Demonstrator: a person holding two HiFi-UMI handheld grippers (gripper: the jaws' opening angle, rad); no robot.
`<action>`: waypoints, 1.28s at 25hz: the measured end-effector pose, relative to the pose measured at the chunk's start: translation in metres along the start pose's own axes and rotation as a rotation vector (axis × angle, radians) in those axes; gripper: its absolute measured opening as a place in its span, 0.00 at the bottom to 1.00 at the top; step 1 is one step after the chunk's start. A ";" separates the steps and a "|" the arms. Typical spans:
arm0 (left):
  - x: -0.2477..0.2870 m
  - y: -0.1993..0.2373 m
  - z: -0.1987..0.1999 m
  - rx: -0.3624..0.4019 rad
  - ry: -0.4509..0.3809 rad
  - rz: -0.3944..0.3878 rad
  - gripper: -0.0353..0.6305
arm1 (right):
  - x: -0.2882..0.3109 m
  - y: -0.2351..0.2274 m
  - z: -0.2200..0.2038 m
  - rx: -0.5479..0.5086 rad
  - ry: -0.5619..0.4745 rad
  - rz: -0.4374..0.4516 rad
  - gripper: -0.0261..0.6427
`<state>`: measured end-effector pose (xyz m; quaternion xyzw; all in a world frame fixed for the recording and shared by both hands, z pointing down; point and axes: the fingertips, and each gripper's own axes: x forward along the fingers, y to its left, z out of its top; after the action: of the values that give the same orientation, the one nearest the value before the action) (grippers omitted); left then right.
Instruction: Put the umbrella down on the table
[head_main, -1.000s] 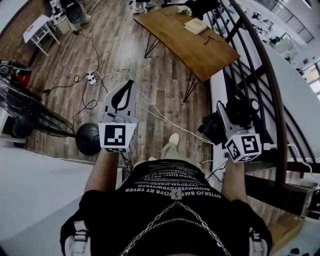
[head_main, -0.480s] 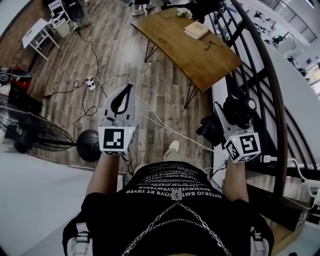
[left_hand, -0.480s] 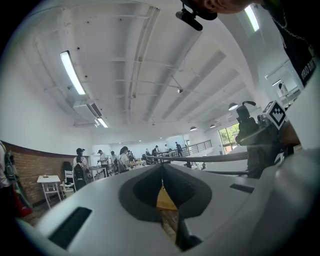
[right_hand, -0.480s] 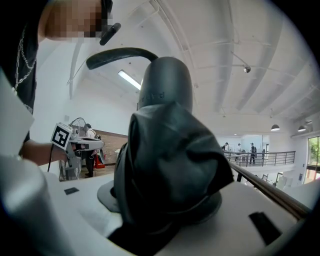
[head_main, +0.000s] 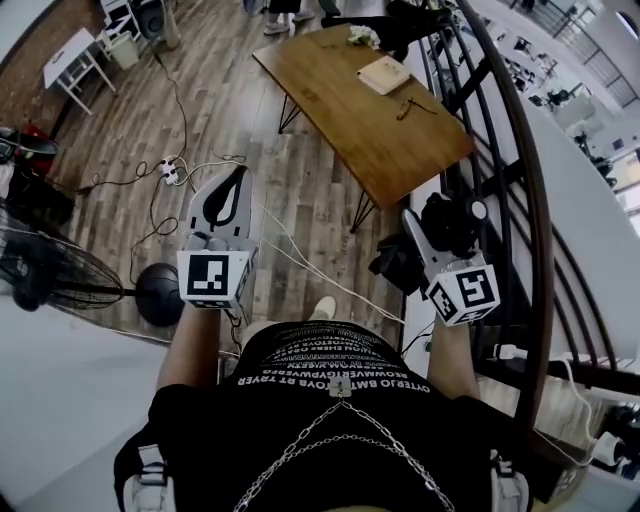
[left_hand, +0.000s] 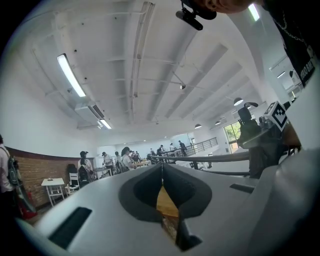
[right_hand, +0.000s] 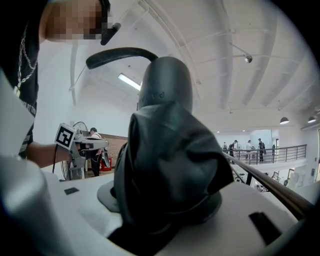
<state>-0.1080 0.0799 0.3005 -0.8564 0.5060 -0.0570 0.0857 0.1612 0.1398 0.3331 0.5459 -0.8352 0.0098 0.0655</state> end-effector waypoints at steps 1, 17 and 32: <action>0.004 -0.002 0.002 -0.006 -0.006 0.006 0.10 | 0.002 -0.004 -0.001 0.001 -0.003 0.010 0.39; 0.058 0.010 -0.017 -0.047 0.047 0.047 0.10 | 0.049 -0.062 -0.015 0.041 0.027 0.044 0.39; 0.150 0.078 -0.052 -0.068 0.073 0.028 0.10 | 0.161 -0.076 0.000 0.011 0.034 0.060 0.40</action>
<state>-0.1127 -0.0933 0.3373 -0.8490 0.5223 -0.0700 0.0388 0.1670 -0.0381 0.3478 0.5205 -0.8500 0.0258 0.0764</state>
